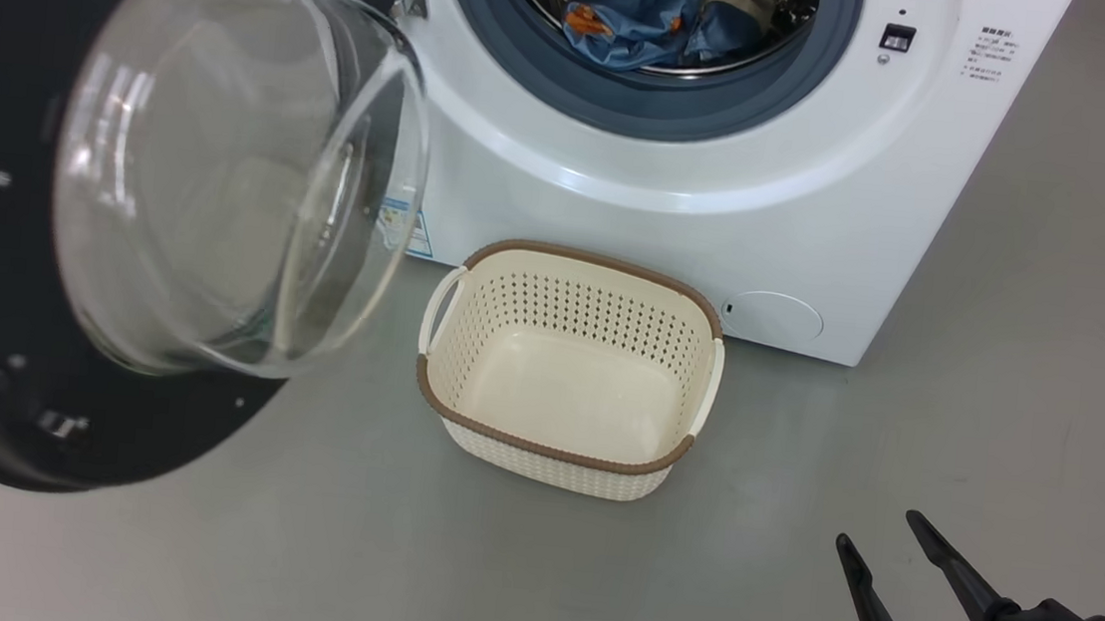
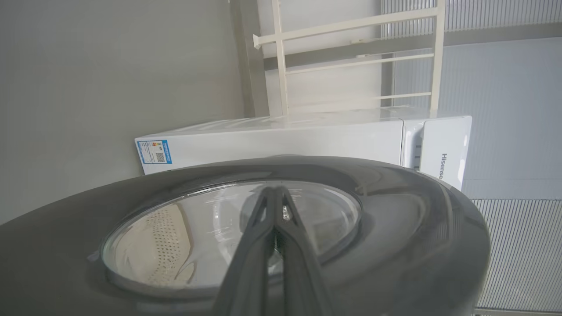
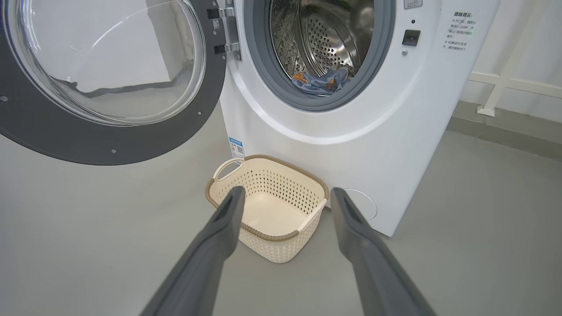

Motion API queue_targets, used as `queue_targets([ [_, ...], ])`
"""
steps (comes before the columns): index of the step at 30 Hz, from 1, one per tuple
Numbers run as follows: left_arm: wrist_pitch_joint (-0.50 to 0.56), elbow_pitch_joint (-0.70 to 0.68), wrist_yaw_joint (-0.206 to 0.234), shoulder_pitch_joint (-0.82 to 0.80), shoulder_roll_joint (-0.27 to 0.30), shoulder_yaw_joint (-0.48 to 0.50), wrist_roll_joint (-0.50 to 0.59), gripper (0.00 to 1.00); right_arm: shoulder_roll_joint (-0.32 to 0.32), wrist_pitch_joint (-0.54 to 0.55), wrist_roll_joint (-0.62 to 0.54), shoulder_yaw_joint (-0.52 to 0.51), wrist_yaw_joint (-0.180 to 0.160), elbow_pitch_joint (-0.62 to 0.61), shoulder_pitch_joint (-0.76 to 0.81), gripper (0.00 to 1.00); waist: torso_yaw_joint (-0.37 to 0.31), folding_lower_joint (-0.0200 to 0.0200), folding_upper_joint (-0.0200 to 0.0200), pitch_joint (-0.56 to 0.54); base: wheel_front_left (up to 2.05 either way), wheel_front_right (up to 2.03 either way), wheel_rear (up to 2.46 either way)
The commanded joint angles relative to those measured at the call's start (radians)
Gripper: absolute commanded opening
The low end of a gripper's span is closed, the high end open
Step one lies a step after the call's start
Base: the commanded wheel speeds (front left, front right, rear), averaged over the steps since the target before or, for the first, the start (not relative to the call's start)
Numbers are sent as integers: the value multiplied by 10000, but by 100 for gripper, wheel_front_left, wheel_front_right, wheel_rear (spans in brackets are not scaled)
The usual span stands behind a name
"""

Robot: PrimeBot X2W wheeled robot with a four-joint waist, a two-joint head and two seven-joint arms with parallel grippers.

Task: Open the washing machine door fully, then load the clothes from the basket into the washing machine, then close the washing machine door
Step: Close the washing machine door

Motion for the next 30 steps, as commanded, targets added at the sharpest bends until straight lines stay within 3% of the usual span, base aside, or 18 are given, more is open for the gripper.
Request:
queue_targets([
  [1, 359, -395, -76, 15, 202, -83, -65, 0, -93, -76, 8, 164, 16, -196, -42, 100, 53, 0, -1, -66, 0, 0, 0],
  [16, 2663, -2527, 230, 358, -720, -757, -321, 0, 359, -76, -27, 19, 16, -174, -26, 100, 67, 0, -1, -243, 0, 0, 0],
  [22, 3363, -4293, 869, 774, -1486, -1381, -125, 0, 516, -76, -56, -66, 16, -231, -80, 100, -10, 0, -1, -164, 0, 0, 0],
  [30, 3482, -6720, 1720, 1517, -2556, -1704, -145, 0, 710, -76, -24, -115, 16, -222, -203, 100, -257, 0, -1, -63, 0, 0, 0],
])
